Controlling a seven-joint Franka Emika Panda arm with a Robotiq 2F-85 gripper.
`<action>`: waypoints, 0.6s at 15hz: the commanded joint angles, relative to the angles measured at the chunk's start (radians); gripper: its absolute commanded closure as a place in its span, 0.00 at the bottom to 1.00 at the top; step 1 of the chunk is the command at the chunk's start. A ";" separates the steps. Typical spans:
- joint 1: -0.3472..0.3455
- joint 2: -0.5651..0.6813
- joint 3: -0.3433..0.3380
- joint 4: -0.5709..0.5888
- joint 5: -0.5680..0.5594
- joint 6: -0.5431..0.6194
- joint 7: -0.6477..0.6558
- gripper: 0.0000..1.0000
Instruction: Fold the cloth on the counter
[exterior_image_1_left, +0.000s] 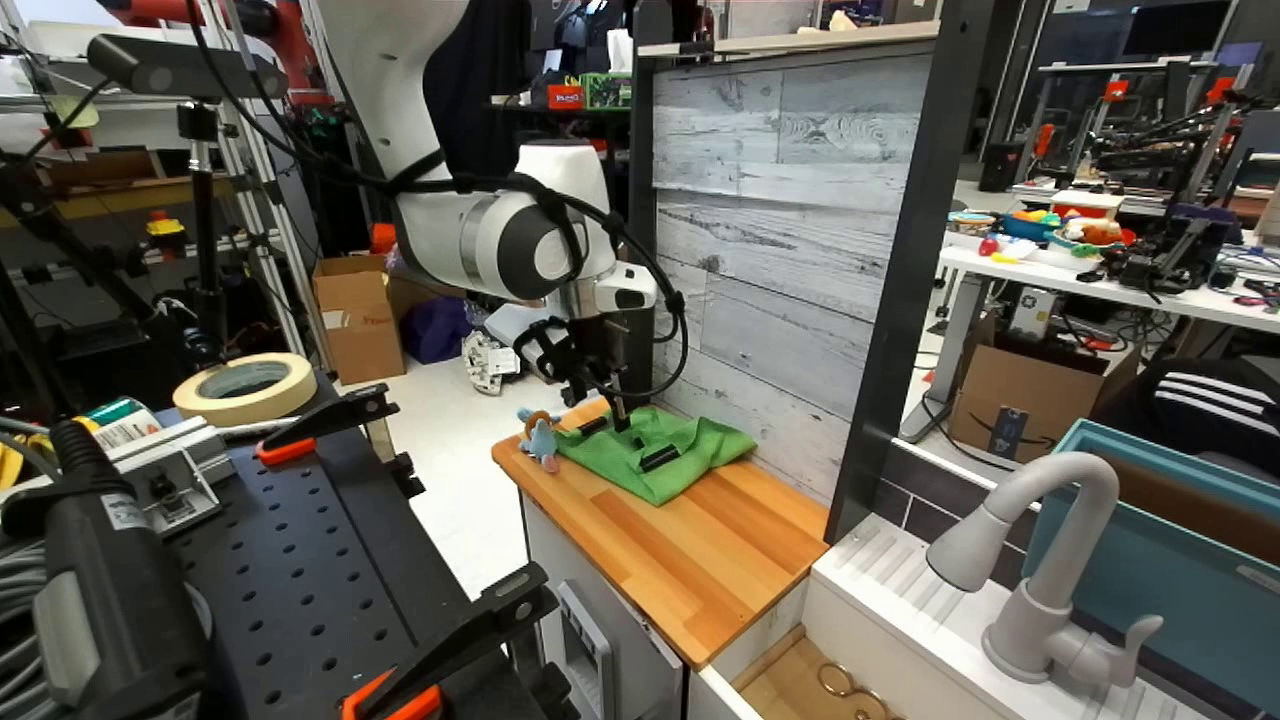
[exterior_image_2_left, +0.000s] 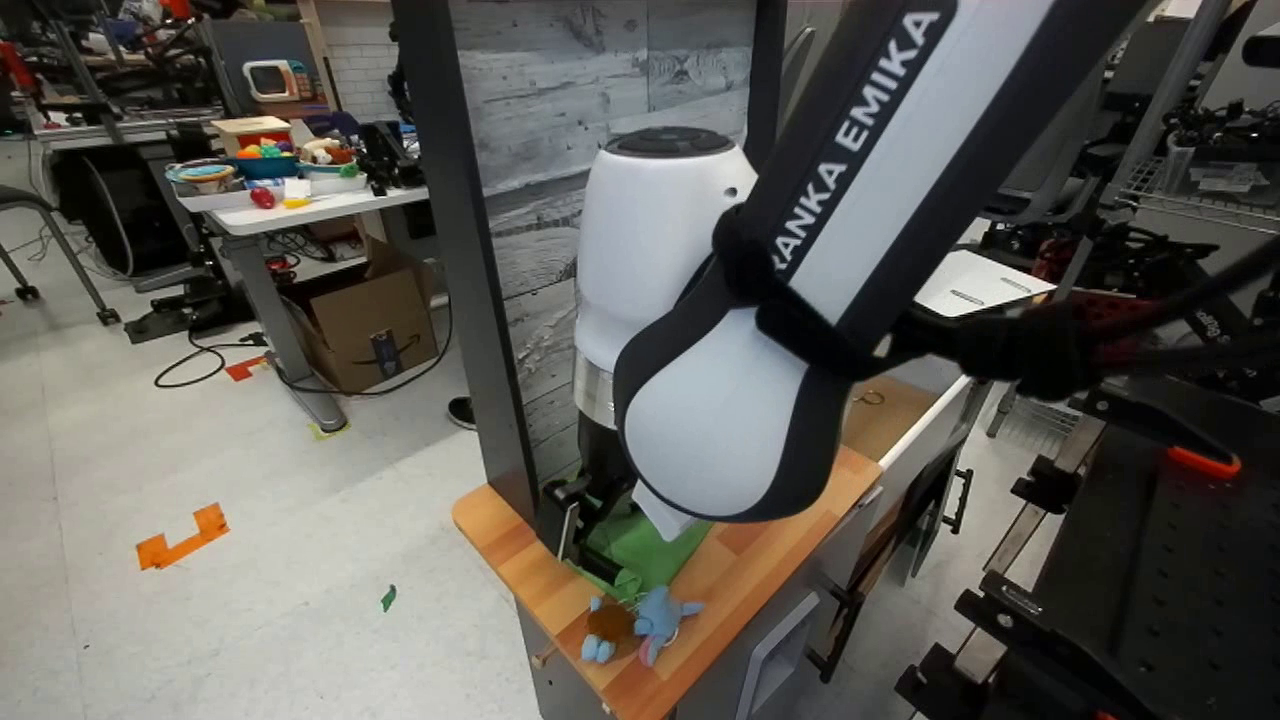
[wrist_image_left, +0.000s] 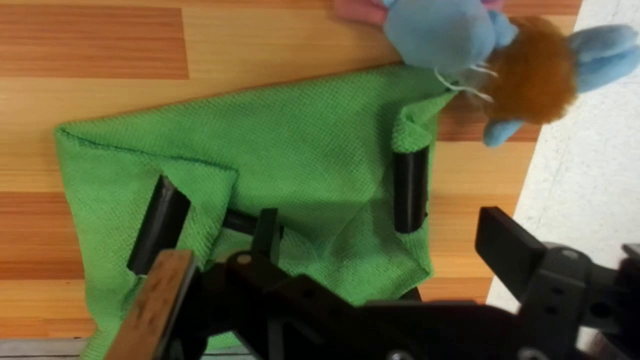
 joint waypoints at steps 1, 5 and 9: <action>0.014 0.066 0.007 0.094 0.029 -0.019 -0.007 0.00; 0.022 0.107 0.019 0.138 0.029 -0.040 -0.013 0.25; 0.040 0.126 0.010 0.149 0.027 -0.036 -0.006 0.51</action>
